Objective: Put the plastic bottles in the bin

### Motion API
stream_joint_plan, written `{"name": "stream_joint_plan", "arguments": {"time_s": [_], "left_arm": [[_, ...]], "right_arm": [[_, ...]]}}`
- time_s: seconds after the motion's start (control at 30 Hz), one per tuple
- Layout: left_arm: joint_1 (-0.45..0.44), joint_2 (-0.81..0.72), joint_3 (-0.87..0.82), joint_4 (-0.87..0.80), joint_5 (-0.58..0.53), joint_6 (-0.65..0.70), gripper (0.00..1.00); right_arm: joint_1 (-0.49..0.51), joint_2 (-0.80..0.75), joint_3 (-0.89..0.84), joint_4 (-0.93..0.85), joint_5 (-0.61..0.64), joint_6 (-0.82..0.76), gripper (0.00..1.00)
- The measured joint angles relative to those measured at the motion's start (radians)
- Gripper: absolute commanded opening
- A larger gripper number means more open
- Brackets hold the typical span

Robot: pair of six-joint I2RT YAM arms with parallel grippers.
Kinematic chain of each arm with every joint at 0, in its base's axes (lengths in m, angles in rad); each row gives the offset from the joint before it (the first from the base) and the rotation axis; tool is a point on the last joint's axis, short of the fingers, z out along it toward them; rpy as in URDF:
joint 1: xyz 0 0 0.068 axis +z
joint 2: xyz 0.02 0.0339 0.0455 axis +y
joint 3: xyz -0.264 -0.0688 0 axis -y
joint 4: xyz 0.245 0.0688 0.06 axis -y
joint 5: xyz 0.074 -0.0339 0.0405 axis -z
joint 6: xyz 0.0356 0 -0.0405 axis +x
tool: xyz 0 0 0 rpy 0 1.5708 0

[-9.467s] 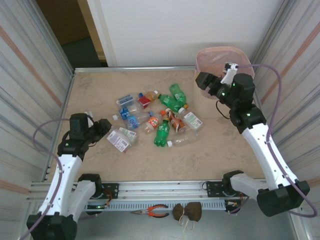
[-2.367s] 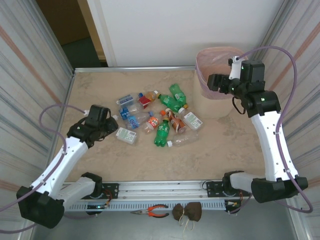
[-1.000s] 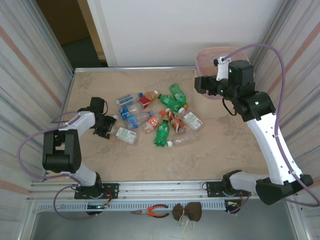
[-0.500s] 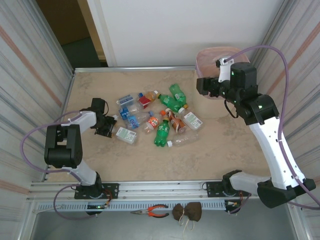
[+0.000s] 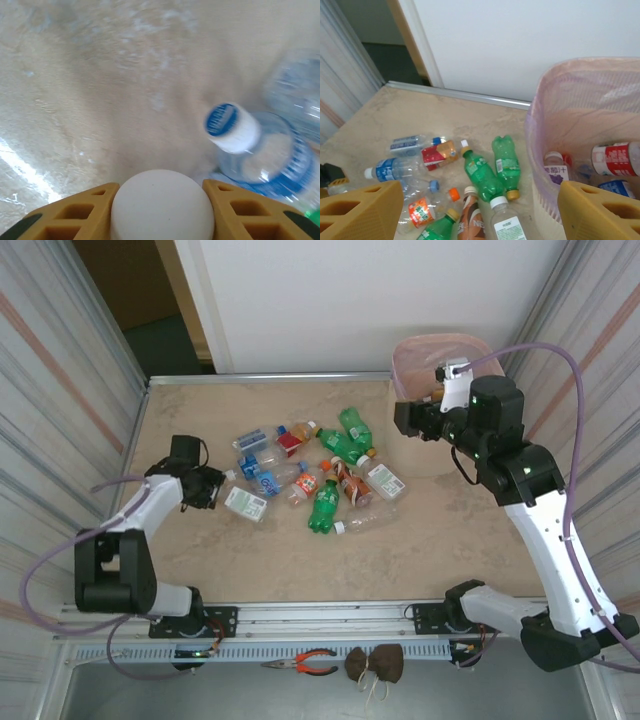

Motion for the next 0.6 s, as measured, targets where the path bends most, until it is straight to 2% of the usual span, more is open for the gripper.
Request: {"name": "stream_joint_plan", "arguments": {"time_s": [0.27, 0.4, 0.6], "left_arm": [[0.0, -0.2, -0.018, 0.105, 0.041, 0.22, 0.27], [0.0, -0.284, -0.04, 0.227, 0.145, 0.338, 0.27], [0.0, -0.385, -0.08, 0.467, 0.345, 0.446, 0.25]], "right_arm": [[0.024, -0.021, -0.096, 0.117, -0.135, -0.039, 0.8], [0.048, -0.026, -0.132, 0.169, -0.225, -0.052, 0.81], [0.104, -0.029, -0.178, 0.24, -0.333, -0.064, 0.82]]}}
